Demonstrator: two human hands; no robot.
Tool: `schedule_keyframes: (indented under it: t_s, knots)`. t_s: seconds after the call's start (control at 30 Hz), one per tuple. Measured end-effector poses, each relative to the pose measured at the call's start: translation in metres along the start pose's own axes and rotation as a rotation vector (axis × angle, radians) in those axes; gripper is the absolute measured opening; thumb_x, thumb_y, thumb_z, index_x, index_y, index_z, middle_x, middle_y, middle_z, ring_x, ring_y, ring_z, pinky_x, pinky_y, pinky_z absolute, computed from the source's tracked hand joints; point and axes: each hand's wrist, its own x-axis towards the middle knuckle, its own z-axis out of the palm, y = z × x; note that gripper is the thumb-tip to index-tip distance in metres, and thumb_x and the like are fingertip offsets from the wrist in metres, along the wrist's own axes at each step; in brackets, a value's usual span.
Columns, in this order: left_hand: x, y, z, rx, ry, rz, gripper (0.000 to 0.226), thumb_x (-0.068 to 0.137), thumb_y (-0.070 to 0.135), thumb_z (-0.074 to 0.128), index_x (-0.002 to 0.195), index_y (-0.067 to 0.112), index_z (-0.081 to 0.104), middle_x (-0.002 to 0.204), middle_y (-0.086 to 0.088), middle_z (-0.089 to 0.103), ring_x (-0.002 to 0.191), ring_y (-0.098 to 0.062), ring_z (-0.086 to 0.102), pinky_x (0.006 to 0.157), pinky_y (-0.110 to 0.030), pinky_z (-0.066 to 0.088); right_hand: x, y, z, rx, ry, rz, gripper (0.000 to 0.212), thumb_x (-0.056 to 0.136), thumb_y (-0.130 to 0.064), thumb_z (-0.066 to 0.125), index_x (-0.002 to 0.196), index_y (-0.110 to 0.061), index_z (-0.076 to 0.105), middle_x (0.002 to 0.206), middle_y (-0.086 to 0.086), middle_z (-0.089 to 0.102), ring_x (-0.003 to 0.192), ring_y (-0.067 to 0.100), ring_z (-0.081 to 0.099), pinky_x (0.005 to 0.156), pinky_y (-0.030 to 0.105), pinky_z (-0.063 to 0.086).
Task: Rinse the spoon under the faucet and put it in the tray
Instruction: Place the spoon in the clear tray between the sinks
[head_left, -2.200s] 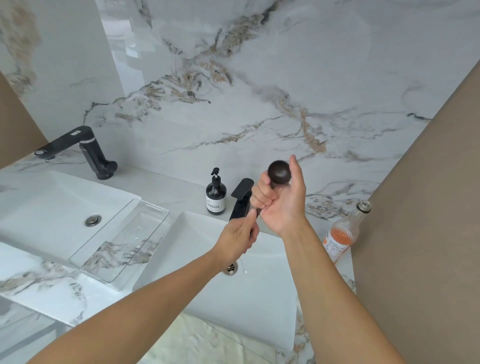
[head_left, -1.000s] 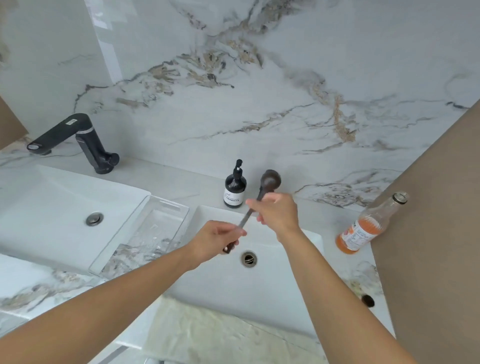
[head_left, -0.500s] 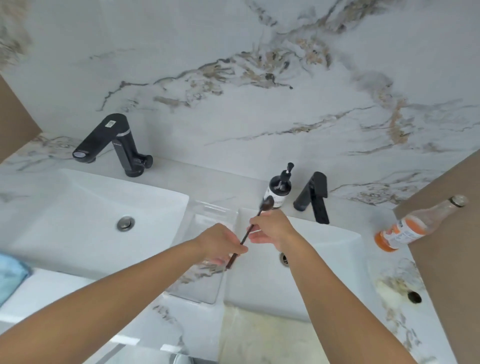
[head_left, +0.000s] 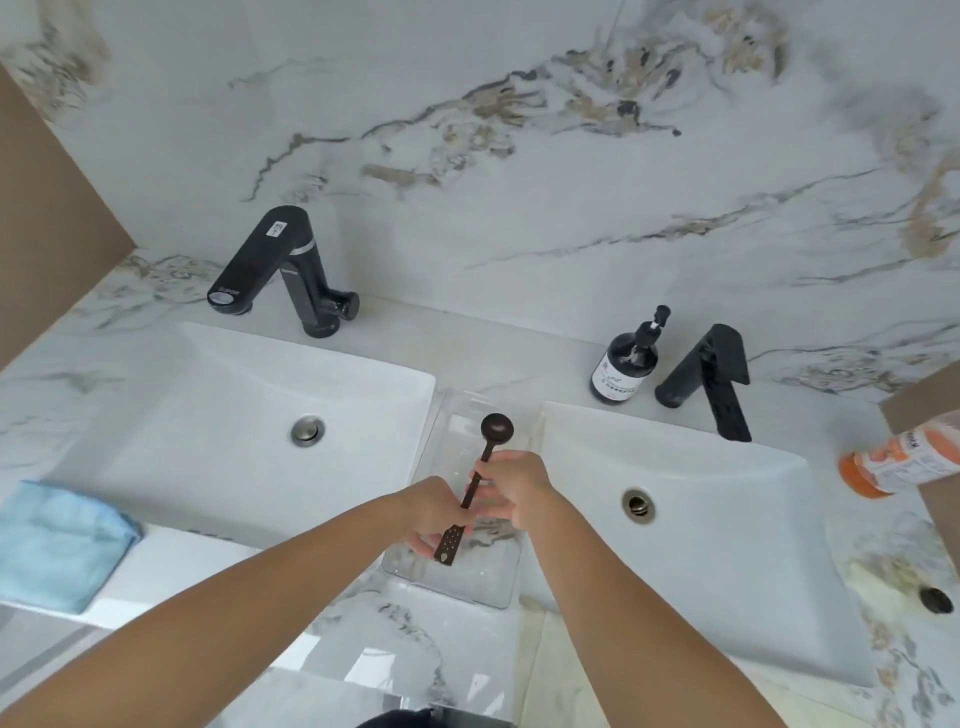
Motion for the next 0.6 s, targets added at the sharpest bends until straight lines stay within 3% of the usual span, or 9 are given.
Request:
schedule_keyframes:
  t_s: [0.1,0.17,0.23,0.37,0.47,0.6]
  knots:
    - [0.011,-0.003,0.005,0.058,0.007,-0.053,0.035,0.095,0.029,0.056,0.114,0.003,0.069,0.110,-0.012,0.073,0.089,-0.025,0.067,0.079,-0.037,0.060,0.013,0.005,0.007,-0.081,0.061,-0.019,0.009,0.087,-0.004,0.068,0.090,-0.012,0.070,0.089,0.012,0.077,0.077,0.024,0.075,0.080,0.050,0.062]
    - [0.015,-0.003,0.006,0.071,0.019,-0.080,0.034,0.097,0.029,0.053,0.114,0.004,0.068,0.111,-0.012,0.073,0.089,-0.025,0.067,0.078,-0.037,0.058,0.020,0.007,0.011,-0.158,0.132,-0.068,0.011,0.084,-0.002,0.066,0.091,-0.003,0.074,0.094,0.017,0.078,0.078,0.025,0.074,0.079,0.046,0.061]
    - [0.020,-0.002,0.006,0.080,0.028,-0.104,0.028,0.097,0.023,0.051,0.109,0.002,0.066,0.103,-0.013,0.072,0.084,-0.025,0.067,0.082,-0.041,0.060,0.025,0.009,0.014,-0.231,0.184,-0.105,0.012,0.082,-0.001,0.063,0.088,0.003,0.072,0.093,0.020,0.075,0.082,0.029,0.072,0.081,0.045,0.061]
    - [0.023,-0.003,0.007,0.105,0.027,-0.096,0.019,0.094,0.016,0.061,0.104,0.000,0.061,0.094,-0.016,0.068,0.082,-0.028,0.070,0.077,-0.045,0.063,0.025,0.011,0.018,-0.307,0.185,-0.083,0.011,0.083,-0.001,0.060,0.077,-0.010,0.058,0.097,0.017,0.070,0.092,0.035,0.072,0.077,0.047,0.063]
    - [0.025,-0.005,0.009,0.152,0.051,-0.051,0.021,0.091,0.016,0.064,0.098,-0.004,0.063,0.095,-0.022,0.072,0.086,-0.035,0.076,0.074,-0.047,0.064,0.024,0.011,0.018,-0.259,0.155,-0.038,0.015,0.084,0.002,0.059,0.078,-0.012,0.059,0.105,0.020,0.070,0.093,0.037,0.072,0.072,0.047,0.064]
    - [0.023,-0.007,0.012,0.283,0.117,-0.005,0.016,0.088,0.017,0.063,0.079,0.005,0.057,0.084,-0.018,0.070,0.081,-0.037,0.076,0.070,-0.044,0.064,0.024,0.012,0.016,-0.246,0.130,-0.074,0.012,0.081,0.002,0.055,0.081,-0.008,0.062,0.102,0.026,0.073,0.093,0.040,0.073,0.076,0.051,0.064]
